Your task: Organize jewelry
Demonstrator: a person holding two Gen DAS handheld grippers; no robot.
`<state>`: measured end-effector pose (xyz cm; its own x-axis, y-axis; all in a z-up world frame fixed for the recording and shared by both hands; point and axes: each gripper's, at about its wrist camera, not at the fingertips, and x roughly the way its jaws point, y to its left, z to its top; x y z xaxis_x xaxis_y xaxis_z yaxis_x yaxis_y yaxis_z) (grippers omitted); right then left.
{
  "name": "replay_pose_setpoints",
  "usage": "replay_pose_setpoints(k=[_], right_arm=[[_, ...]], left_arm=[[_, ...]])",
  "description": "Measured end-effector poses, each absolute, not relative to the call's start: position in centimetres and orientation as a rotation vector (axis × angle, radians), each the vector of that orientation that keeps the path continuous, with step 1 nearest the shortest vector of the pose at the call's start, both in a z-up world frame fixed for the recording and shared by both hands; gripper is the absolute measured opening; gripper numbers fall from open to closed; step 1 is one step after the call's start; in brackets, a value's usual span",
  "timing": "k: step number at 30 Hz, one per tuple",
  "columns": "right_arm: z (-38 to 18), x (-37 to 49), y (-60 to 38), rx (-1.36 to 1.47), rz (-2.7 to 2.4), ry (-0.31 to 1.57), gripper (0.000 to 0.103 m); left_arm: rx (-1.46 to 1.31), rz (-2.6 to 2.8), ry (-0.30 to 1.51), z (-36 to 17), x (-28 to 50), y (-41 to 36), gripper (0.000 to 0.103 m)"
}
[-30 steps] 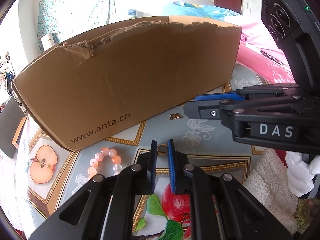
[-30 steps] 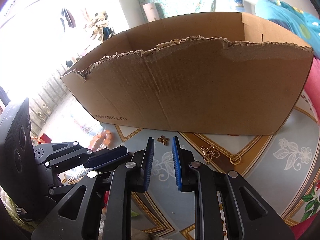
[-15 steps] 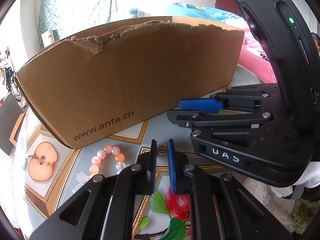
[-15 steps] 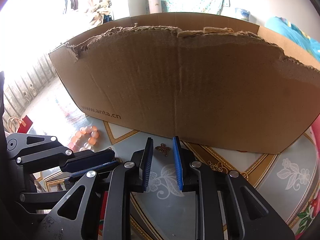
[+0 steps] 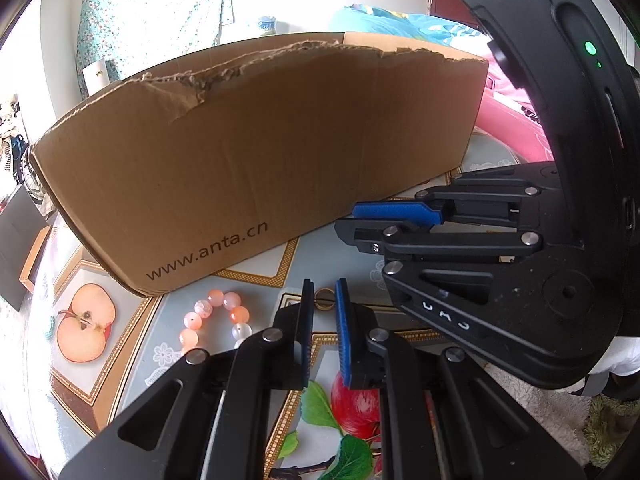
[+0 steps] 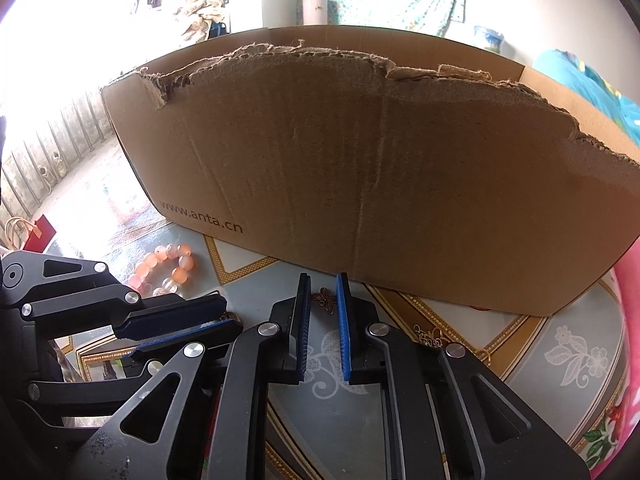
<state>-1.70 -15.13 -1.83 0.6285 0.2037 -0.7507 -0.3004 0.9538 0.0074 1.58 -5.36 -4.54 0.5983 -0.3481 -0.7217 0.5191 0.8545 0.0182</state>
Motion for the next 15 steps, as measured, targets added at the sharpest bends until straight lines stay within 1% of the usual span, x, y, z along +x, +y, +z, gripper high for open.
replay_pose_setpoints(k=[7, 15], right_arm=[[-1.4, -1.2, -17.4, -0.069, 0.313, 0.848, 0.011], [0.9, -2.6, -20.3, 0.007, 0.324, 0.808, 0.011]], left_arm=[[0.243, -0.506, 0.78, -4.6, 1.5, -5.5, 0.01], [0.239, -0.513, 0.782, -4.3, 1.2, -5.8, 0.01]])
